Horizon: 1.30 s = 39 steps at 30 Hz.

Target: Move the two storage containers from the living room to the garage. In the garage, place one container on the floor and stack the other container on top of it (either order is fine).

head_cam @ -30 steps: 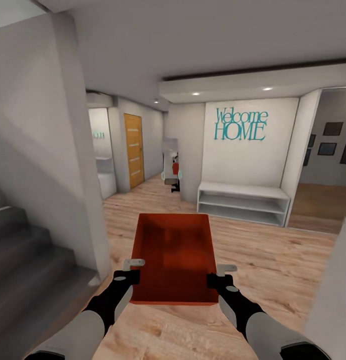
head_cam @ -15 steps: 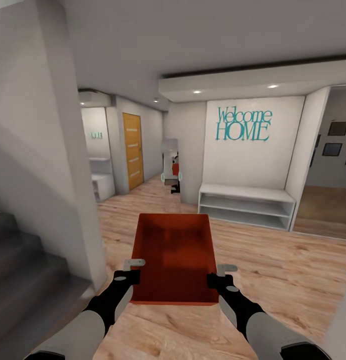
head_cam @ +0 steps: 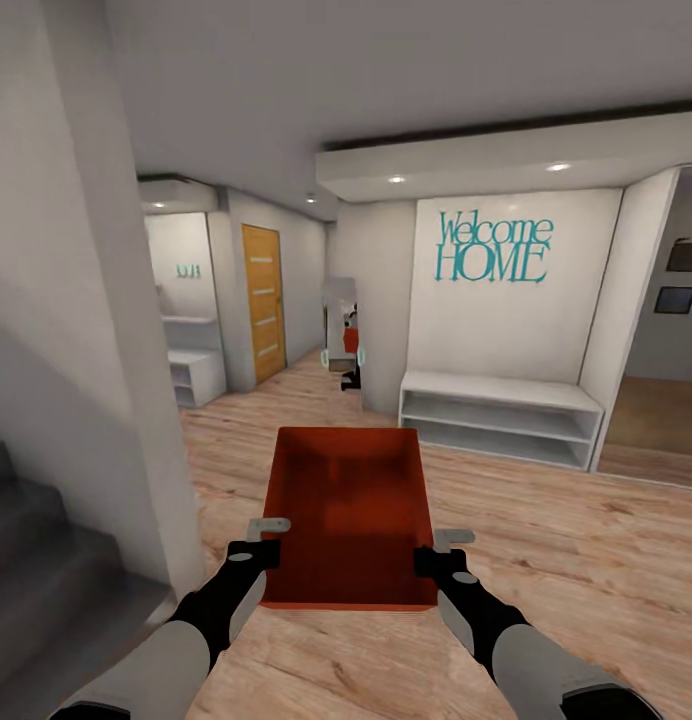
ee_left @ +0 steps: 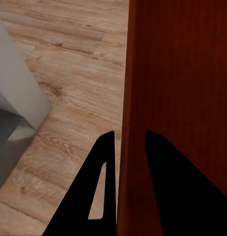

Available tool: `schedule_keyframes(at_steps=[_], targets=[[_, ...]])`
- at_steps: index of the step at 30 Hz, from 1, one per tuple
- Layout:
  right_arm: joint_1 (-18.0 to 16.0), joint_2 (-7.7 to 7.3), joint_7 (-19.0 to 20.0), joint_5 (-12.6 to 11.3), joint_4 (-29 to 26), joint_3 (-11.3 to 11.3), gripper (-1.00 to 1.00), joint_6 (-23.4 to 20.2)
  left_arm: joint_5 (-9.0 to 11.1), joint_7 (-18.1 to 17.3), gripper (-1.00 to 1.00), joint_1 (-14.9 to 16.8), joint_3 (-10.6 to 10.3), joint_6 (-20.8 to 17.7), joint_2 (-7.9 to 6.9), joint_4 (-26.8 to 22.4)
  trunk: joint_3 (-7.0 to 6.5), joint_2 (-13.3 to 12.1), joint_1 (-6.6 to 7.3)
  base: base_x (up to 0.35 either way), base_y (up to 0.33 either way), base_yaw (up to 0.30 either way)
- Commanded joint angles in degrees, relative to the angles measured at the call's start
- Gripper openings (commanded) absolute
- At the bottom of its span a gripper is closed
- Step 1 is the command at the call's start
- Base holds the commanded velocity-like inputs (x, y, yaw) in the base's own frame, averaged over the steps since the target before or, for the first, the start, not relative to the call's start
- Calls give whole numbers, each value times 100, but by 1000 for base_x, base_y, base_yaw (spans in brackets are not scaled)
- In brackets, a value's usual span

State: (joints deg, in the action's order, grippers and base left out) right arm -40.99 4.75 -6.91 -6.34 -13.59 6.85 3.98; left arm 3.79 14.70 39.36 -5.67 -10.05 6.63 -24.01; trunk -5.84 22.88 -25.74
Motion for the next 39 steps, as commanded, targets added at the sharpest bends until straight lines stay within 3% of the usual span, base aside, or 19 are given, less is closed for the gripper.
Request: schedule_keyframes(at_steps=[1,39], targets=[[-5,-26,-3,-16,-20,-96,-100,51,104,69,-100,1,173,-40,-48,3,2,4,-5,323,0,0],[-5,-26,-12,-16,-20,-96,-100,43,104,69,-100,1,172,-40,-48,36,2,4,-5,323,0,0]])
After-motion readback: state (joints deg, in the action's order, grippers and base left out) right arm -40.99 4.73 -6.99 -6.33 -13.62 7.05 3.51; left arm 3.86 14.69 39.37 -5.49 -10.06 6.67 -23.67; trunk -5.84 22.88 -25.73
